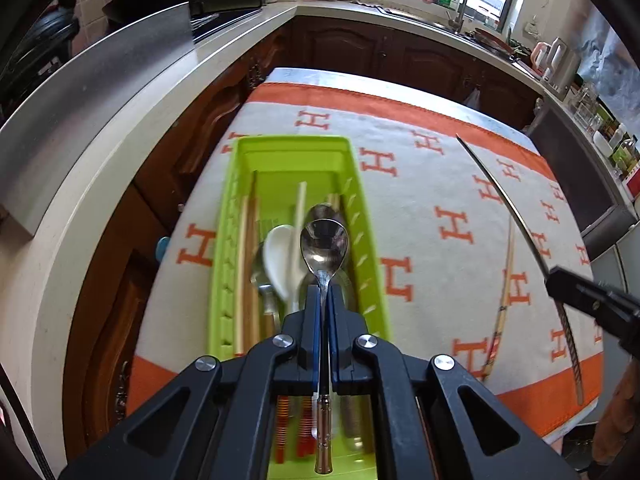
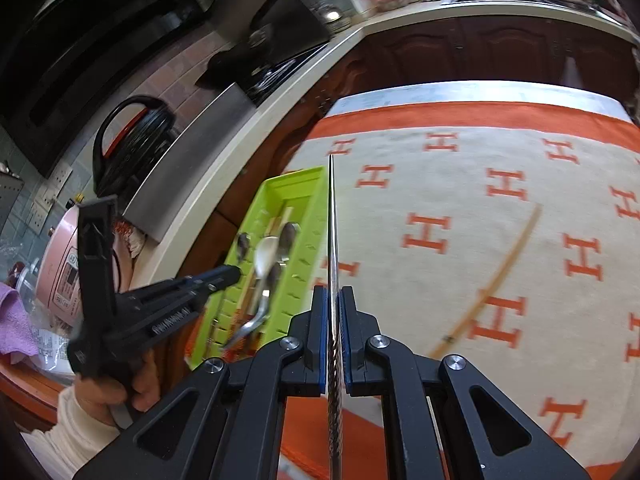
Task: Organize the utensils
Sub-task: 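Lower the small spoon into the tray with the left tool while the right tool lowers the rod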
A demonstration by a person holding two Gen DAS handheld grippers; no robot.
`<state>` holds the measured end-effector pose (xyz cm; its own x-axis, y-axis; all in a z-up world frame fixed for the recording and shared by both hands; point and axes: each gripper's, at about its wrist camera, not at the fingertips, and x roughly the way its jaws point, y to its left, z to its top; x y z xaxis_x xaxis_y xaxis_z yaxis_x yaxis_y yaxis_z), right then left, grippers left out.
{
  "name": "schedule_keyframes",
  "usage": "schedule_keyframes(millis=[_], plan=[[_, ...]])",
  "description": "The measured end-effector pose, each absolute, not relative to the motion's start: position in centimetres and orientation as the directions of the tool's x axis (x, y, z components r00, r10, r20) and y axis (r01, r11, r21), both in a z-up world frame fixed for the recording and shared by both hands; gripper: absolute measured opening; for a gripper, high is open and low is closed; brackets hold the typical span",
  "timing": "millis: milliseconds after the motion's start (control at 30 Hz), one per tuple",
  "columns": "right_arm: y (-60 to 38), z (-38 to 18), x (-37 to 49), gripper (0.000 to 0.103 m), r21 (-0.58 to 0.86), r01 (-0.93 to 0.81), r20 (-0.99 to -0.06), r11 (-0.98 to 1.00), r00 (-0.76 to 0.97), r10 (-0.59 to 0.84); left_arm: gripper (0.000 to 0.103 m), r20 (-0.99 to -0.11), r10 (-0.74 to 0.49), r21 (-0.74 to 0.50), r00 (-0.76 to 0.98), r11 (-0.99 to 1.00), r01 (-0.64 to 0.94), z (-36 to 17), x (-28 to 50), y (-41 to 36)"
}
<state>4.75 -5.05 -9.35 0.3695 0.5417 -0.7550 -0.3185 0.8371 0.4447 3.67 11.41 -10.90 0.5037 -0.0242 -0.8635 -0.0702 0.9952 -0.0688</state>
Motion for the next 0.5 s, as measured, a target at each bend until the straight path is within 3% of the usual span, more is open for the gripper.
schedule_keyframes(millis=[233,500], plan=[[2.9,-10.6,6.9,0.005,0.463,-0.269,-0.798,0.844,0.287,0.530,0.002,-0.855,0.040,-0.001,0.517,0.997,-0.079,-12.8,2.8,13.0],[7.6,-14.5,8.4,0.005,0.417,-0.239,-0.852,0.877,0.234,0.469,0.005,-0.848,0.015,-0.066,0.530,0.989,-0.133,-12.6,1.8,15.9]])
